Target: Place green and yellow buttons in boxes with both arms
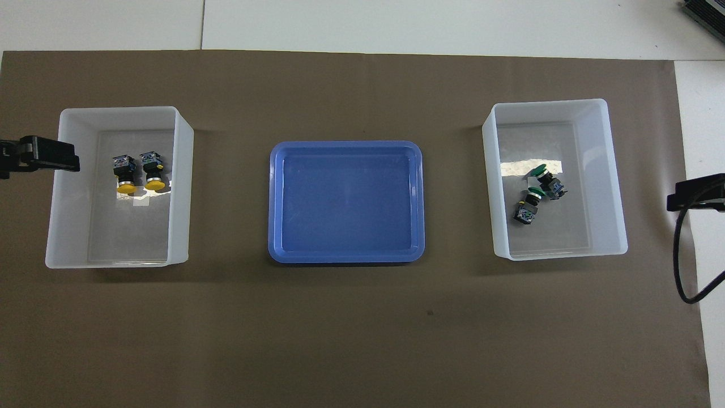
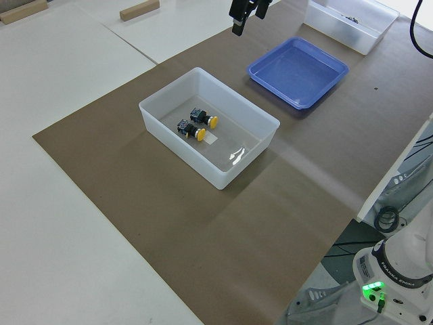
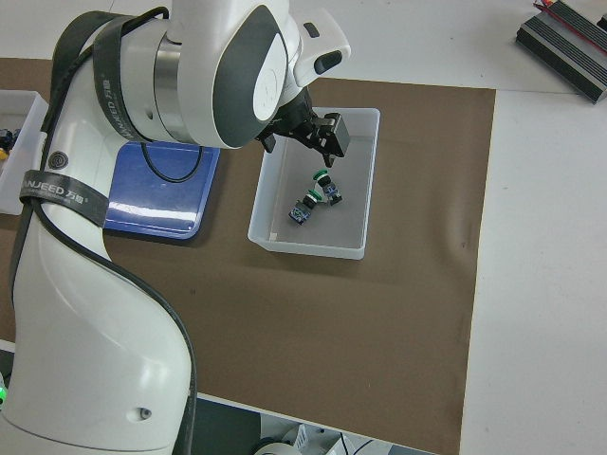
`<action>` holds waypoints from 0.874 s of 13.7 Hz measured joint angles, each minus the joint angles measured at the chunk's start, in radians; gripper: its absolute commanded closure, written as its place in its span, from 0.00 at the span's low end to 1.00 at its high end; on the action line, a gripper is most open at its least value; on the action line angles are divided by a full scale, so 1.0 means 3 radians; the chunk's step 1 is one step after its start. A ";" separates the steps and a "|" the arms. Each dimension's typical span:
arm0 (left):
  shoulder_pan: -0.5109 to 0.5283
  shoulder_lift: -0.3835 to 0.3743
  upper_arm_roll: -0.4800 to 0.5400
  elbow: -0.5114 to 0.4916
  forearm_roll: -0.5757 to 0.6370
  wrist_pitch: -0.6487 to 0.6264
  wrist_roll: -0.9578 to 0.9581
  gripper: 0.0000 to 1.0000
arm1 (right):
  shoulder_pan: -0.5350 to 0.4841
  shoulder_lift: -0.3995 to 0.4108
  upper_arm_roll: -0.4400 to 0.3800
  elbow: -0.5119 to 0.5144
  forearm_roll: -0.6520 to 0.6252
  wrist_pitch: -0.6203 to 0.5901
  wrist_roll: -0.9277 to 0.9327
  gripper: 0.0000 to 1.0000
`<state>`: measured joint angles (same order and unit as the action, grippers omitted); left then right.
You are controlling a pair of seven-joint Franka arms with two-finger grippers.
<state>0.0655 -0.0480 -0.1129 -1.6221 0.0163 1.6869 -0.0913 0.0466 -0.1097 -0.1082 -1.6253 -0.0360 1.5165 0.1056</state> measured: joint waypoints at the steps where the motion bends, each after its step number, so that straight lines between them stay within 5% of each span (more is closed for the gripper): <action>1: -0.0005 0.0002 -0.0004 0.0001 -0.0006 -0.0013 0.0003 0.00 | 0.0000 0.0000 0.0000 0.0000 0.0003 0.0000 0.0000 0.00; 6: -0.0097 0.0005 0.0004 0.0008 -0.0011 -0.0040 0.0106 0.00 | -0.0002 0.0000 0.0000 0.0000 0.0005 0.0000 0.0000 0.00; 12: -0.0463 0.0005 0.0401 0.0017 -0.0011 -0.0109 0.0190 0.00 | -0.0005 0.0000 -0.0001 -0.0005 0.0005 0.0047 0.0000 0.00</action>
<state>-0.0734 -0.0465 0.0075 -1.6169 0.0129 1.6542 -0.0342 0.0452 -0.1097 -0.1086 -1.6268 -0.0345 1.5305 0.1056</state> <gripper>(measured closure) 0.000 0.000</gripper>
